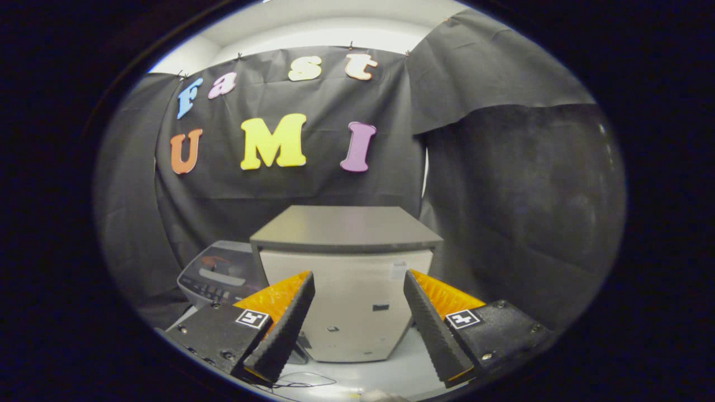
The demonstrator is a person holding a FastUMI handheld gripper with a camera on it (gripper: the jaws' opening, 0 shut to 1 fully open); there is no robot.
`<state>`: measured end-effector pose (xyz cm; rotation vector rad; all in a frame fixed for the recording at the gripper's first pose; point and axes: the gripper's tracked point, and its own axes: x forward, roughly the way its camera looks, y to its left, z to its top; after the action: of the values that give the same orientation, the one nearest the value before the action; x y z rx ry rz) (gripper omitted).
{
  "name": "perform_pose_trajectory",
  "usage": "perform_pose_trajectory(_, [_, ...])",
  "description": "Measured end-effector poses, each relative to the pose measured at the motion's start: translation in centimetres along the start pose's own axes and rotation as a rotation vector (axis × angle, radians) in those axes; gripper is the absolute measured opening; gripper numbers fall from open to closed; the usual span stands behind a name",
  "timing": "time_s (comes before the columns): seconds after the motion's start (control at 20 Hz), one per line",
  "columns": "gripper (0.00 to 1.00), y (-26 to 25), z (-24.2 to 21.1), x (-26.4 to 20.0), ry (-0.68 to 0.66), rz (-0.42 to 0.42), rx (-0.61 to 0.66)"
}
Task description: Put the clothes into the washing machine and then close the washing machine lid.
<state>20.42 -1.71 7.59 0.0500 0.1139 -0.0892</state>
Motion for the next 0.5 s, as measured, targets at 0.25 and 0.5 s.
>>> perform_pose_trajectory(0.25, [1.0, -2.7, -2.3, -3.4, 0.023, 0.043, 0.064])
perform_pose_trajectory(0.5, [1.0, -3.4, -2.0, -4.6, -0.002, 0.073, 0.007])
